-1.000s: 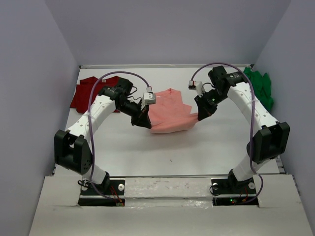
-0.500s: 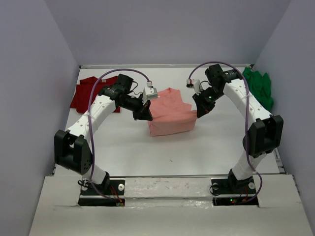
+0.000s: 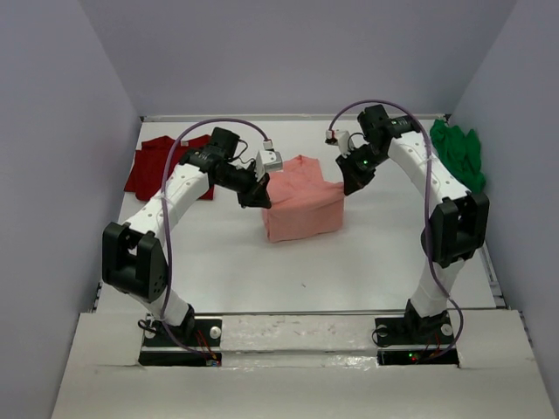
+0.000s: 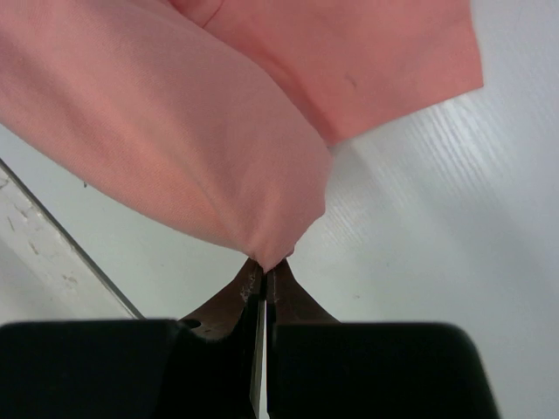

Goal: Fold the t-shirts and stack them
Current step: Fold the tshirt

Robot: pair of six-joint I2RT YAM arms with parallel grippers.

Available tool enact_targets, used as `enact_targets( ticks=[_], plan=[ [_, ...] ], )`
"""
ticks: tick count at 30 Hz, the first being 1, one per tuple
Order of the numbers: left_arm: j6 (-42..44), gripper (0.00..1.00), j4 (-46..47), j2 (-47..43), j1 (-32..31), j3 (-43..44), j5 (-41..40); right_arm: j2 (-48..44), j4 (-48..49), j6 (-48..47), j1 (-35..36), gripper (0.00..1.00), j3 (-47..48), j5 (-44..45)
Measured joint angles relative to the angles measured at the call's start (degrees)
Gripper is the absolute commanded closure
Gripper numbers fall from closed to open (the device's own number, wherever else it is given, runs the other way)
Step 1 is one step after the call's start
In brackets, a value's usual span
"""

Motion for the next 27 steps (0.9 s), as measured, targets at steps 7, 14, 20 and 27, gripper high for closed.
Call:
enact_targets(
  ticks=[7, 14, 20, 27],
  plan=[
    [-0.94, 1.00, 1.40, 1.86, 0.48, 1.31, -1.25, 5.14, 2.01, -0.26, 0.00, 1.00, 4.63, 1.01],
    [-3.48, 1.00, 4.79, 3.23, 2.25, 2.05, -2.91, 10.75, 2.73, -0.74, 0.00, 1.00, 9.88, 1.62],
    [-6.67, 1.00, 8.50, 4.79, 4.02, 2.43, -4.98, 13.81, 4.28, -0.90, 0.00, 1.00, 13.42, 1.70],
    [-9.20, 1.00, 10.78, 6.54, 4.33, 3.67, -7.06, 15.52, 5.95, -1.20, 0.00, 1.00, 16.04, 2.58]
  ],
)
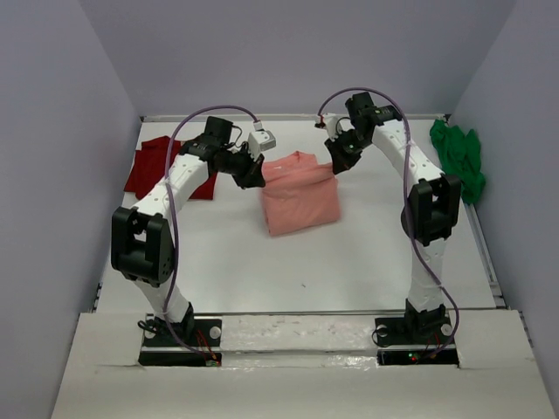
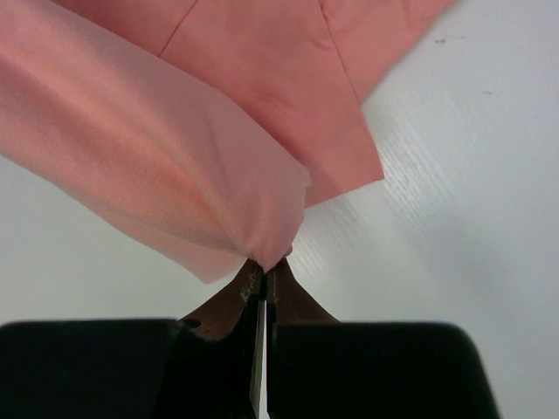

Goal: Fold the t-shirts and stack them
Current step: Fold the tshirt

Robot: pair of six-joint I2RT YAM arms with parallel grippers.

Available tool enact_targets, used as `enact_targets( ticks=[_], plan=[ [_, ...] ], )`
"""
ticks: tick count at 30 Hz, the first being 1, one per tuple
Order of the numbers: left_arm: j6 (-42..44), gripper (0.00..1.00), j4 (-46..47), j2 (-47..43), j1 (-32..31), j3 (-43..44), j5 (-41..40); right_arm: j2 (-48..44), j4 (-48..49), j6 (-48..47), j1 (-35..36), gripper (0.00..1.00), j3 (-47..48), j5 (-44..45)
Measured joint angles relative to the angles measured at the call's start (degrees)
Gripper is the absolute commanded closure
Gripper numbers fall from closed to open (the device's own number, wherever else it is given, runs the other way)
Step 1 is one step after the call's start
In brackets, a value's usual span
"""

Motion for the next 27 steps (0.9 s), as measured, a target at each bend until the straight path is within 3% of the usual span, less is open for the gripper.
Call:
enact_targets(
  ticks=[27],
  plan=[
    [-9.20, 1.00, 12.20, 8.96, 1.05, 4.33, -11.78, 12.41, 14.69, -1.11, 0.00, 1.00, 11.96, 2.05]
  ],
)
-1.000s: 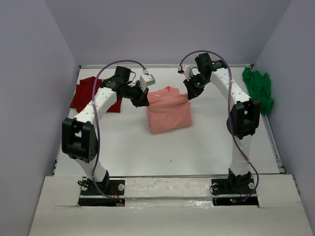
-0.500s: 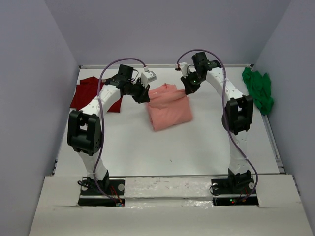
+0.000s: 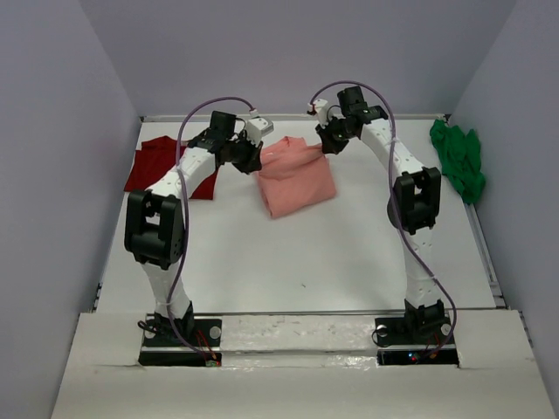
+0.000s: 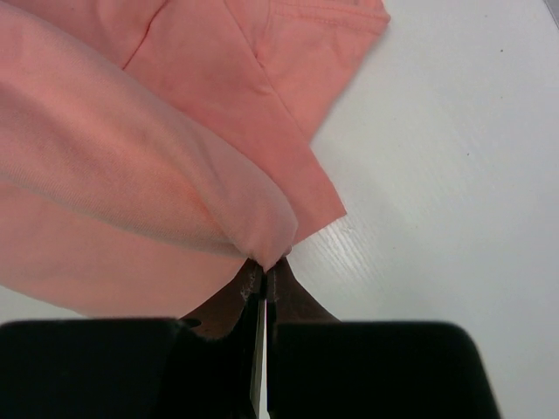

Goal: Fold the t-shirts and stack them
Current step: Fold the tshirt

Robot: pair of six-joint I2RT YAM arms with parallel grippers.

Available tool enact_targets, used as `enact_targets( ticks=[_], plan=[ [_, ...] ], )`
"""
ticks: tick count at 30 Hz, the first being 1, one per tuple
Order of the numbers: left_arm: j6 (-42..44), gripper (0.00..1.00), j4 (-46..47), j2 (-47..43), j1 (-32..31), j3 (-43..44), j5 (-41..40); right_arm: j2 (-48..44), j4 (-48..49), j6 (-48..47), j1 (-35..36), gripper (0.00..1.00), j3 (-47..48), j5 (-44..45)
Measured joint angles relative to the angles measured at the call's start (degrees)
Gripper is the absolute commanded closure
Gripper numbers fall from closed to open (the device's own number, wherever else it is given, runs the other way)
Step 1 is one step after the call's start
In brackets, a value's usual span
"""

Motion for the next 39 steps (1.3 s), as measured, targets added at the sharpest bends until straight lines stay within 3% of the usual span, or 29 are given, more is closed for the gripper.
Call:
enact_targets(
  ticks=[7, 10, 13, 14, 15, 16, 17, 19, 20, 21, 22, 29, 35, 39],
  plan=[
    [-2.12, 1.00, 1.42, 5.09, 0.22, 1.57, -4.31, 4.70, 4.00, -0.76, 0.00, 1.00, 1.97, -0.79],
    [-2.93, 1.00, 2.08, 6.67, 0.20, 2.21, -6.19, 7.52, 5.42, -0.81, 0.00, 0.94, 4.33, -1.18],
    [-3.63, 1.00, 2.47, 8.41, 0.17, 3.43, -7.72, 10.78, 7.02, -0.63, 0.02, 0.61, 7.87, -1.64],
    [-3.76, 1.00, 2.64, 9.03, 0.11, 3.93, -8.48, 11.54, 7.67, -0.76, 0.02, 0.35, 8.76, -1.70],
    [-3.82, 0.98, 2.84, 9.51, 0.09, 4.28, -9.07, 12.35, 8.55, -0.59, 0.02, 0.21, 9.57, -1.68],
    [-3.89, 0.91, 2.93, 9.97, -0.13, 4.48, -9.79, 13.05, 9.62, -0.98, 0.04, 0.10, 10.12, -1.62],
    [-3.96, 0.74, 2.97, 10.21, -0.33, 4.55, -10.60, 13.46, 10.19, -1.01, 0.17, 0.01, 10.47, -1.40],
    [-4.11, 0.61, 2.97, 10.64, -0.63, 4.55, -12.35, 14.58, 11.91, -1.03, 0.39, 0.00, 11.58, -0.72],
    [-4.00, 0.37, 3.04, 10.75, -0.81, 4.55, -13.29, 14.88, 12.63, -1.09, 0.46, 0.00, 11.87, -0.35],
    [-3.61, 0.26, 3.15, 10.80, -1.18, 4.55, -15.37, 15.12, 13.29, -1.11, 0.59, 0.00, 11.96, 0.11],
    [-4.11, 0.23, 3.21, 10.80, -1.36, 4.55, -15.74, 15.19, 13.94, -1.11, 0.76, 0.00, 11.96, 0.74],
    [-3.76, 0.11, 4.11, 10.34, -2.91, 4.55, -25.79, 13.51, 15.96, -1.29, 2.05, 0.00, 10.03, 3.13],
    [-1.68, 0.05, 5.05, 2.91, -2.82, 3.45, -34.64, 1.18, 18.88, -2.03, 2.38, 0.00, -1.36, 8.63],
    [-1.18, 0.01, 6.29, -5.53, -0.55, 1.27, -35.74, -8.59, 24.87, -1.73, 2.64, 0.00, -7.91, 14.10]
  ],
)
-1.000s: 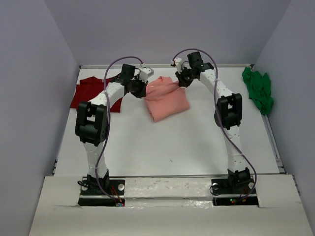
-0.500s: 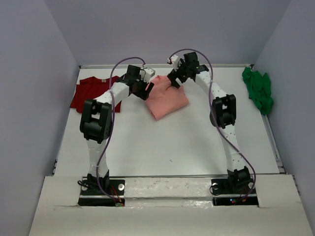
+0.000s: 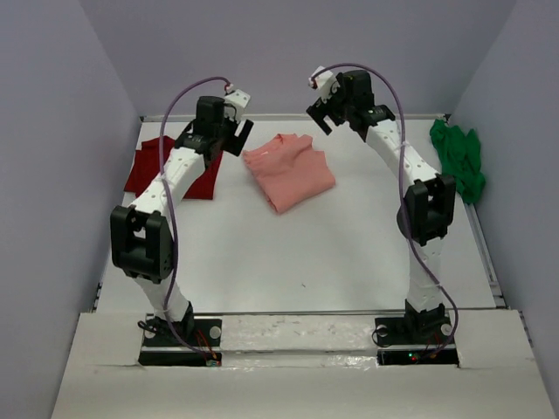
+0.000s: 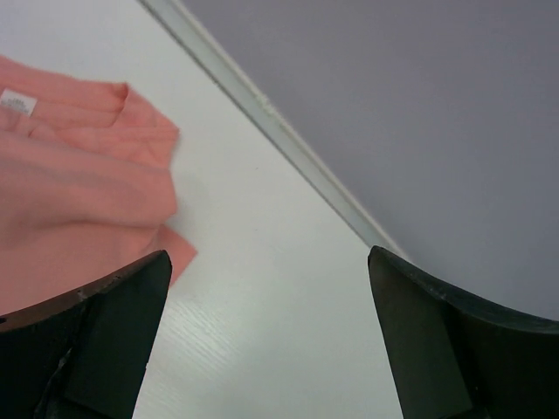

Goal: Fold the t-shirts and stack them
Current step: Fold the tshirt

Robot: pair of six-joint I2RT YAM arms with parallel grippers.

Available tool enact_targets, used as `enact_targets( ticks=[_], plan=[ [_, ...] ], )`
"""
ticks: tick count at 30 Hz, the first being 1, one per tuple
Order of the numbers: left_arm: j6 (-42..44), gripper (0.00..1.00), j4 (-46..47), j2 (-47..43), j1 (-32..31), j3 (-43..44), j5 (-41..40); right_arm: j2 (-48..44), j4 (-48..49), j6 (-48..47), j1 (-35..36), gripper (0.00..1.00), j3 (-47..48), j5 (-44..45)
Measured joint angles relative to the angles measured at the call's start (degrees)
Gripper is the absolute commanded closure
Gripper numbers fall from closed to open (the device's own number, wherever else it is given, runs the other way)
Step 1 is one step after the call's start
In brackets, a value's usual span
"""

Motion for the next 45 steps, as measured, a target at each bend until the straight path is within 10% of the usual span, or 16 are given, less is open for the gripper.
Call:
enact_targets(
  ticks=[4, 6, 7, 8, 9, 10, 34, 45],
  plan=[
    [-0.87, 0.01, 1.49, -6.16, 6.23, -3.08, 4.02, -8.57, 4.04, 0.35, 0.17, 0.05, -5.64, 2.01],
    [-1.14, 0.01, 2.86, -9.33, 9.53, -7.50, 4.96, -12.15, 4.26, 0.13, 0.72, 0.27, -8.92, 1.97],
    [-1.16, 0.01, 2.91, -10.10, 10.36, -8.98, 5.05, -13.64, 3.28, -0.28, 1.38, 0.59, -10.14, 1.84],
    [-1.14, 0.01, 3.39, -10.97, 11.02, -10.82, 5.38, -13.97, 2.78, -0.22, 1.79, 0.59, -10.29, 1.73],
    [-1.09, 0.01, 3.82, -12.02, 11.37, -13.64, 5.86, -14.05, 1.27, -0.46, 2.71, 0.96, -10.40, 1.42],
    [-1.03, 0.01, 3.80, -12.85, 11.26, -16.11, 6.49, -13.90, 0.13, 0.11, 3.34, 1.00, -10.47, 1.16],
    [1.05, 0.01, 5.42, -22.64, 11.17, -24.98, 10.21, 15.47, -21.66, 6.12, 5.01, 1.00, 8.22, -10.56],
    [2.51, 0.01, 5.88, -22.86, 11.17, -27.26, 13.75, 12.41, -19.78, 6.64, 5.14, 1.00, -2.12, -9.29]
  ],
)
